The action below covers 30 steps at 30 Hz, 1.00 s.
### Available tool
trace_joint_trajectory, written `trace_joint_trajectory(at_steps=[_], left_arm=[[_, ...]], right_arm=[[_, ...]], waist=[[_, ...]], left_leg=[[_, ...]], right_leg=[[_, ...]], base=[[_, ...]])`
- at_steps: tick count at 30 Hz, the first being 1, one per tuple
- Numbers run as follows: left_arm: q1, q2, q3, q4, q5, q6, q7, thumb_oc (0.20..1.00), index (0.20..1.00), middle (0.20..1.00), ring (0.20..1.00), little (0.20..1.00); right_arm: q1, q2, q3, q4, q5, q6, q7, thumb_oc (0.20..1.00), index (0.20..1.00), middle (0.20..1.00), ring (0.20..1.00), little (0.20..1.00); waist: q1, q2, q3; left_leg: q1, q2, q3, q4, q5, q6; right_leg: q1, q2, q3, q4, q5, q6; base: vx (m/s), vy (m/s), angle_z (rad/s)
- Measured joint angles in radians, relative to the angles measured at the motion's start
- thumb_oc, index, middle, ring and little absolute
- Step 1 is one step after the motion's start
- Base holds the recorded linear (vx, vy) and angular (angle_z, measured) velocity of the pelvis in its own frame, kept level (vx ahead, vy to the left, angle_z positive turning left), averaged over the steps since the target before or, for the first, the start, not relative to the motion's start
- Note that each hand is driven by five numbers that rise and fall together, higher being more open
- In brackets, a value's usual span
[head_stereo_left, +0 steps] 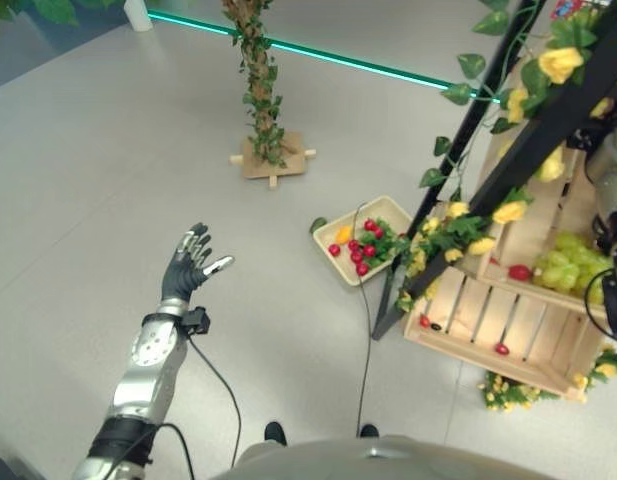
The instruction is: Pick up the fruits from the basket on one side to the basket on the other side
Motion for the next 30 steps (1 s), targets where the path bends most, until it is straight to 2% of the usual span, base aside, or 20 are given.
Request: trace_joint_trajectory(at_steps=[5, 12, 21, 30], left_arm=[[0.0, 0.0, 0.0, 0.006, 0.001, 0.01, 0.0, 1.0, 1.0, 1.0, 1.0, 1.0], [0.0, 0.0, 0.002, 0.016, 0.001, 0.028, -0.001, 1.0, 1.0, 1.0, 1.0, 1.0], [0.008, -0.002, 0.018, 0.038, 0.001, 0.03, -0.009, 1.0, 1.0, 1.0, 1.0, 1.0], [0.017, -0.01, 0.032, 0.038, 0.003, 0.031, -0.015, 1.0, 1.0, 1.0, 1.0, 1.0]], right_arm=[[0.0, 0.02, 0.001, 0.096, -0.027, 0.052, 0.027, 1.0, 1.0, 1.0, 1.0, 1.0], [0.022, 0.038, 0.004, 0.092, -0.109, 0.058, 0.054, 1.0, 1.0, 1.0, 1.0, 1.0], [0.356, 0.04, -0.089, -0.288, -0.236, 0.057, 0.08, 1.0, 1.0, 1.0, 1.0, 1.0], [0.57, 0.041, -0.209, -0.46, -0.287, 0.07, 0.127, 1.0, 1.0, 1.0, 1.0, 1.0]], waist=[[0.001, -0.006, 0.013], [-0.002, -0.013, 0.015], [-0.028, -0.023, 0.01], [-0.025, -0.023, 0.009]], left_leg=[[0.008, -0.001, -0.001, 0.0, 0.0, 0.0], [0.013, -0.003, 0.001, 0.0, 0.0, 0.0], [0.015, -0.001, 0.002, 0.0, 0.0, 0.0], [0.014, 0.0, 0.002, 0.0, 0.0, 0.0]], right_leg=[[0.014, 0.0, -0.003, -0.01, 0.002, 0.0], [0.016, 0.001, -0.002, -0.01, 0.002, 0.0], [0.013, 0.005, 0.002, -0.009, 0.006, -0.003], [0.013, 0.001, 0.003, -0.009, 0.013, 0.001]], base=[[0.0, -0.002, 0.01], [0.0, 0.0, -0.01], [0.0, 0.001, -0.01], [0.0, 0.0, 0.0]])
